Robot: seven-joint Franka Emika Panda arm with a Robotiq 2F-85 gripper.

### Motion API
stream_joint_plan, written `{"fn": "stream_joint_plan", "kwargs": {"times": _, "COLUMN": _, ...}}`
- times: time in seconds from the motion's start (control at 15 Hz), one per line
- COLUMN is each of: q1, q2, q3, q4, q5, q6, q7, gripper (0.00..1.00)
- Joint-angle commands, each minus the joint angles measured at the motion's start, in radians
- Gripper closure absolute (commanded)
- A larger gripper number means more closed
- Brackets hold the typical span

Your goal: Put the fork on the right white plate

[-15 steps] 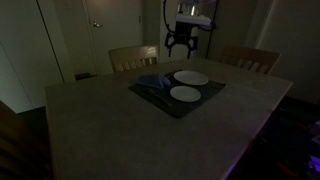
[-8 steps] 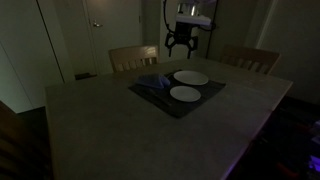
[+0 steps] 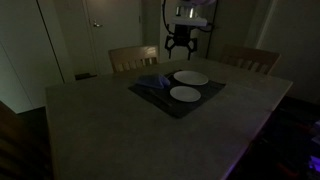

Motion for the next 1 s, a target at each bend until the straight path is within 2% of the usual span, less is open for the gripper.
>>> {"fn": "stream_joint_plan", "kwargs": {"times": 0.0, "q1": 0.029, "q2": 0.077, "q3": -0.026, "q4": 0.111, "q5": -0.015, "q6": -0.08, "q7": 0.099, "gripper": 0.0}}
{"fn": "stream_joint_plan", "kwargs": {"times": 0.27, "q1": 0.04, "q2": 0.165, "q3": -0.025, "q4": 0.229, "q5": -0.012, "q6": -0.142, "q7": 0.197, "gripper": 0.0}}
{"fn": "stream_joint_plan", "kwargs": {"times": 0.53, "q1": 0.044, "q2": 0.295, "q3": -0.01, "q4": 0.397, "q5": 0.026, "q6": -0.207, "q7": 0.289, "gripper": 0.0}}
{"fn": "stream_joint_plan", "kwargs": {"times": 0.73, "q1": 0.059, "q2": 0.38, "q3": -0.028, "q4": 0.494, "q5": 0.022, "q6": -0.205, "q7": 0.433, "gripper": 0.0}}
{"fn": "stream_joint_plan", "kwargs": {"times": 0.93, "q1": 0.048, "q2": 0.425, "q3": -0.029, "q4": 0.532, "q5": 0.055, "q6": -0.167, "q7": 0.591, "gripper": 0.0}}
